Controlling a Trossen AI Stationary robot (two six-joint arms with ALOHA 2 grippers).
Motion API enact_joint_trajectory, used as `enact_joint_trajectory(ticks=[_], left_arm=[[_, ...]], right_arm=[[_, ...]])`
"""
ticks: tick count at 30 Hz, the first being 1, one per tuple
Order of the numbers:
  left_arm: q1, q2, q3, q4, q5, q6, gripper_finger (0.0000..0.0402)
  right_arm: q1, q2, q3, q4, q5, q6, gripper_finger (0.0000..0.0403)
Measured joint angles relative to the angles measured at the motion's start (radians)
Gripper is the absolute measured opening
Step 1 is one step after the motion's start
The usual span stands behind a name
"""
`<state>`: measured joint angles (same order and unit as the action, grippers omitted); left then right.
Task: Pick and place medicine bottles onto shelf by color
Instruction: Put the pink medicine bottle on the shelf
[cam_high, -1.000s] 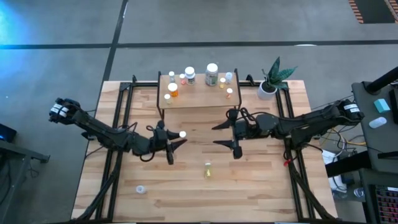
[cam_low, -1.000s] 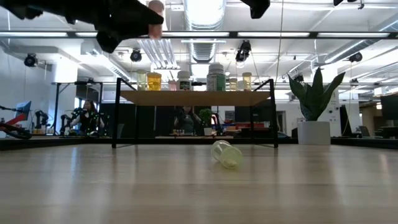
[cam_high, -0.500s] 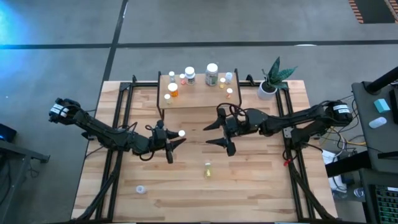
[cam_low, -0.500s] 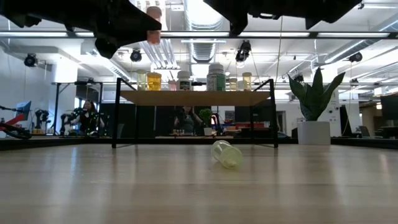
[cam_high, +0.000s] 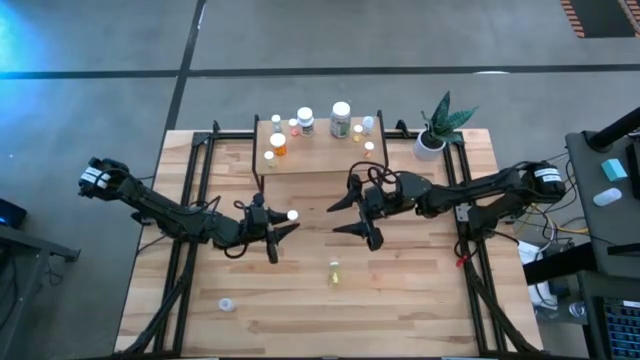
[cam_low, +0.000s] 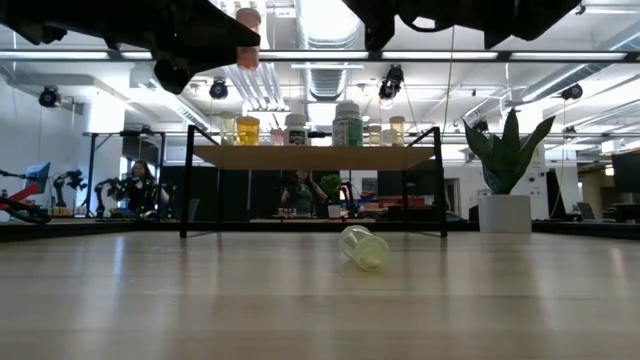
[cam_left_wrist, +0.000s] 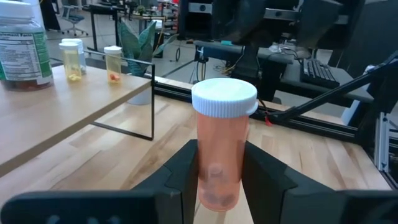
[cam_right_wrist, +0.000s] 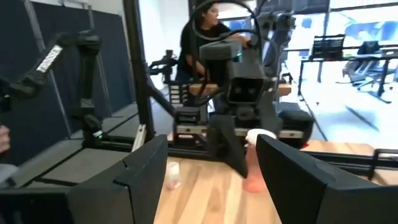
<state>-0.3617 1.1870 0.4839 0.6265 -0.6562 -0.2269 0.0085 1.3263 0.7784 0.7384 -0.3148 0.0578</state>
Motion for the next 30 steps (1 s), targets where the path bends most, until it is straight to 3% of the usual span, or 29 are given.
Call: enact_joint_trajectory(ticks=[16, 22, 30], left_arm=[[0.003, 0.000, 0.000, 0.002, 0.000, 0.004, 0.0087], [0.003, 0.000, 0.000, 0.002, 0.000, -0.002, 0.0087], [0.003, 0.000, 0.000, 0.002, 0.000, -0.003, 0.0087]], right_arm=[[-0.025, 0.020, 0.000, 0.001, 0.010, -0.005, 0.0235], [-0.031, 0.020, 0.000, -0.001, 0.075, -0.005, 0.0235], [-0.033, 0.020, 0.000, -0.002, 0.080, 0.006, 0.0235]])
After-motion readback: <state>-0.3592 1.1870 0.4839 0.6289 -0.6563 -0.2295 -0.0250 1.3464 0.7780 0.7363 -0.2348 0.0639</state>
